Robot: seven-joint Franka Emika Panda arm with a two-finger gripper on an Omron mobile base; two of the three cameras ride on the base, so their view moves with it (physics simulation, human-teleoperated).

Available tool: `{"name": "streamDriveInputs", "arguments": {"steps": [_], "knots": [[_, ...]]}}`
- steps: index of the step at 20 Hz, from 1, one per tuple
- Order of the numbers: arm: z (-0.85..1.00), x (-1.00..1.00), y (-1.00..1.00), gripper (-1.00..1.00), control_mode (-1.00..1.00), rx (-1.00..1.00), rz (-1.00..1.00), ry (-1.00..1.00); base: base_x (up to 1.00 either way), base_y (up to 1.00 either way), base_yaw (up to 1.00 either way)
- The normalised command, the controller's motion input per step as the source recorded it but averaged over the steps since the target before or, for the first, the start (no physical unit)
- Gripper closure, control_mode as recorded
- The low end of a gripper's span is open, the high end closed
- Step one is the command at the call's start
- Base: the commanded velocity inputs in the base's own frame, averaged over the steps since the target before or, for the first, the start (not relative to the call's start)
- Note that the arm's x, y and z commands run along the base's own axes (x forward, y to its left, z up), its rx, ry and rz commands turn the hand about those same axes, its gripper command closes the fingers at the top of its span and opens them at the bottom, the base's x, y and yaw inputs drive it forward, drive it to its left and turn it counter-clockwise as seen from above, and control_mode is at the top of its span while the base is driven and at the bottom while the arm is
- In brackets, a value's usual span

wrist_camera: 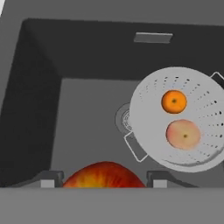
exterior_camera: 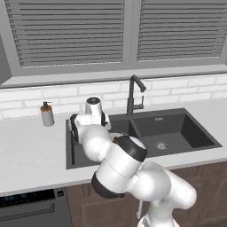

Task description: Put the colander in the sink, put the tangerine, apple, peach in the colander, and turn on the sink faucet and pour water over the colander.

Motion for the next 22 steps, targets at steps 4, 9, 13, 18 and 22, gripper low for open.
{"name": "streamDriveInputs", "arguments": {"steps": [4,9,13,18,22], "knots": [[-0.48,0.55,-1.00,1.00,-1.00,0.09,-0.07,0.06,0.00,0.00,0.00],[-0.52,0.44,-0.85,1.00,-1.00,0.05,-0.09,0.04,0.00,0.00,0.00],[-0.31,0.62,-0.40,1.00,-1.00,0.03,-0.10,0.06,0.00,0.00,0.00],[-0.27,0.32,0.00,1.00,-1.00,0.00,-0.09,0.09,0.00,0.00,0.00],[-0.34,0.00,0.28,1.00,-1.00,0.00,-0.06,0.09,0.00,0.00,0.00]]}}
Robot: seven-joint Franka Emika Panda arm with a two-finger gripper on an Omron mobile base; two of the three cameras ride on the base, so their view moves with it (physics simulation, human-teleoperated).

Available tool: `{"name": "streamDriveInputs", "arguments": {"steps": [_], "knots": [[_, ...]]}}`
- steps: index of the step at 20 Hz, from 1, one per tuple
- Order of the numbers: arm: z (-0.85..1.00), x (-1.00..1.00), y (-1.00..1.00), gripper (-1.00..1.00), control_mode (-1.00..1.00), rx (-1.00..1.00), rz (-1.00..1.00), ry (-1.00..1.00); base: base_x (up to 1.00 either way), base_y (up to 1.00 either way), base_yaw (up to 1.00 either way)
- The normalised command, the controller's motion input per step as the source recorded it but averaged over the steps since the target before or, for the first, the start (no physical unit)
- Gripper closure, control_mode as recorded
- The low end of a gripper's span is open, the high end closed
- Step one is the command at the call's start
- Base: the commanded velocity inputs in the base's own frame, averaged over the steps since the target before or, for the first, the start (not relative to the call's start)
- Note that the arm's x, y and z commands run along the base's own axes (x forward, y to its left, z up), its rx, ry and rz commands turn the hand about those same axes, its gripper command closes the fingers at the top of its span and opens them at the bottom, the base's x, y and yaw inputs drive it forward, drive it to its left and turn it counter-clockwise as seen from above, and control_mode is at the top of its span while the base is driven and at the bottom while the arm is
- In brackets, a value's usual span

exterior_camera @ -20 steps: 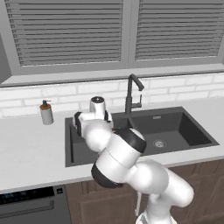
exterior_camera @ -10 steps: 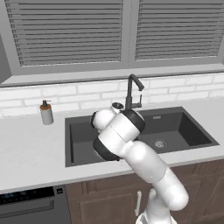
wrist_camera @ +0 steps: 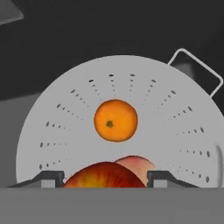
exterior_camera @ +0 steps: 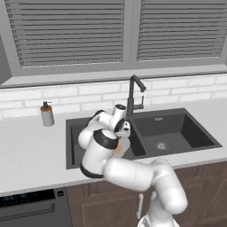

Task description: Put the colander in the sink, put the tangerine, apple, peach in the colander, and turn on the sink faucet and pour water over the colander.

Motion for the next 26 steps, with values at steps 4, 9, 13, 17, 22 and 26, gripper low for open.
{"name": "streamDriveInputs", "arguments": {"steps": [4,9,13,17,22,26], "knots": [[-0.35,0.00,0.46,1.00,-1.00,0.00,-0.04,0.08,0.00,0.00,0.00],[-0.40,0.00,0.21,1.00,-1.00,0.00,-0.05,0.01,0.00,0.00,0.00],[-0.19,0.07,0.00,-1.00,-1.00,0.00,-0.08,0.00,0.00,0.00,0.00],[-0.02,0.00,0.00,-1.00,-1.00,0.00,-0.05,0.00,0.00,0.00,0.00],[0.12,-0.04,-0.02,-1.00,-1.00,0.00,-0.01,0.00,0.00,0.00,0.00],[0.45,-0.27,-0.07,-1.00,-1.00,0.00,0.00,-0.03,0.00,0.00,0.00]]}}
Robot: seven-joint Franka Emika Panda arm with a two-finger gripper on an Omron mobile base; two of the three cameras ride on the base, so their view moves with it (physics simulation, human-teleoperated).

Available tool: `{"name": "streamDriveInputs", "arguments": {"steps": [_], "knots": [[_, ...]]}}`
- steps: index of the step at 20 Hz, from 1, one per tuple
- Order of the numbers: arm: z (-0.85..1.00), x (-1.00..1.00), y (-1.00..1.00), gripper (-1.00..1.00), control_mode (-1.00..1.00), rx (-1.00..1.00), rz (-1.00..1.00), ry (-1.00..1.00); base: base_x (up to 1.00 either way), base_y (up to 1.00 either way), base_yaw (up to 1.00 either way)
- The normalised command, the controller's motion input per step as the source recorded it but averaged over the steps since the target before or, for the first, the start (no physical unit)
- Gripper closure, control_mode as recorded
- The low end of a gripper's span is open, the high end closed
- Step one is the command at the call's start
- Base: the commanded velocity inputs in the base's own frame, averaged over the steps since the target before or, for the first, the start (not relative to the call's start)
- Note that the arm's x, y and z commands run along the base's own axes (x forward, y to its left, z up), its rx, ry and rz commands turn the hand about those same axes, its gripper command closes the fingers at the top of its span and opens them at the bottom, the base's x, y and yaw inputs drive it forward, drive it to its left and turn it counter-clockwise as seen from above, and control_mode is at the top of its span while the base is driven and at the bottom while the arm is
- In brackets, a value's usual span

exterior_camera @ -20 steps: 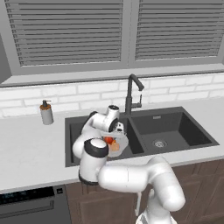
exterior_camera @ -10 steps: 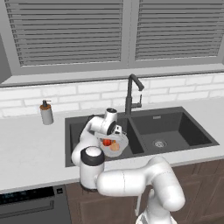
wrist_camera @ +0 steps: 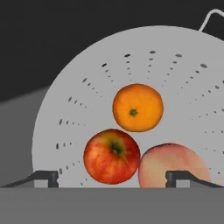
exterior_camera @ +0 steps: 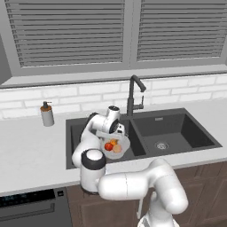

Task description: Put the colander in the sink, put the tangerine, apple, peach in the colander, and turn on the sink faucet and pour water over the colander.

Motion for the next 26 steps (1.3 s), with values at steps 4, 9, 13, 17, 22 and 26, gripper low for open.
{"name": "streamDriveInputs", "arguments": {"steps": [4,9,13,17,22,26], "knots": [[0.96,-0.47,-0.09,-1.00,-1.00,0.05,0.00,-0.18,0.00,0.00,0.00],[1.00,-0.20,-0.07,-1.00,-1.00,0.08,0.00,-0.17,0.00,0.00,0.00],[1.00,0.00,-0.01,-1.00,-1.00,0.06,0.03,-0.12,0.00,0.00,0.00],[1.00,-0.01,0.00,-1.00,-1.00,0.03,0.06,-0.04,0.00,0.00,0.00],[1.00,-0.23,0.00,-1.00,-1.00,0.00,0.05,-0.02,0.00,0.00,0.00],[1.00,-0.36,0.03,-1.00,-1.00,0.00,0.02,-0.05,0.00,0.00,0.00]]}}
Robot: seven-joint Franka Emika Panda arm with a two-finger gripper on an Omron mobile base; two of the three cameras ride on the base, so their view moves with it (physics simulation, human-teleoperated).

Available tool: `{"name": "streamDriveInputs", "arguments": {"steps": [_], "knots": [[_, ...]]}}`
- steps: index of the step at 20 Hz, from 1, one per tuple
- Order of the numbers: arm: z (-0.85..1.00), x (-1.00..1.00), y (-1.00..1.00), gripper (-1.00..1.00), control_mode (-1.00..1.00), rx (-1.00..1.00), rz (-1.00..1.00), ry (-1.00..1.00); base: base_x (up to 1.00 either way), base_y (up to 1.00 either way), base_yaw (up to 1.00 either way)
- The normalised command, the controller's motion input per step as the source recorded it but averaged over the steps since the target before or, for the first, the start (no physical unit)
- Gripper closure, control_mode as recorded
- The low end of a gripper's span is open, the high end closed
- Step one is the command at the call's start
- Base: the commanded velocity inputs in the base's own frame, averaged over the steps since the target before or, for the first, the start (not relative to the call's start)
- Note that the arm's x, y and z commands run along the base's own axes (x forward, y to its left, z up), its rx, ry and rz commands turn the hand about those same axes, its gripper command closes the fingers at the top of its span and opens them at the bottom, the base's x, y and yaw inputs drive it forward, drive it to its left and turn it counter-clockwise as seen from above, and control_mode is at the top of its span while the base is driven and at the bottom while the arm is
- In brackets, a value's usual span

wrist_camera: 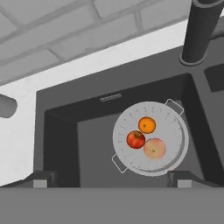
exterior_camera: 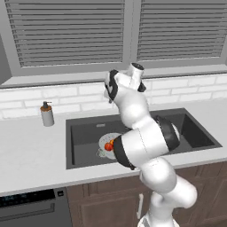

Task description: Put the colander in the sink, put the tangerine, apple, peach in the colander, and turn on the sink faucet and pour water over the colander.

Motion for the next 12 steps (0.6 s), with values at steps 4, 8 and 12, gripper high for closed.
{"name": "streamDriveInputs", "arguments": {"steps": [4,8,12], "knots": [[1.00,-0.41,0.21,-1.00,-1.00,-0.03,0.00,-0.06,0.00,0.00,0.00],[1.00,-0.39,0.23,-1.00,-1.00,-0.07,0.00,-0.06,0.00,0.00,0.00],[0.98,-0.27,-0.02,-1.00,-1.00,-0.13,0.00,-0.08,0.00,0.00,0.00]]}}
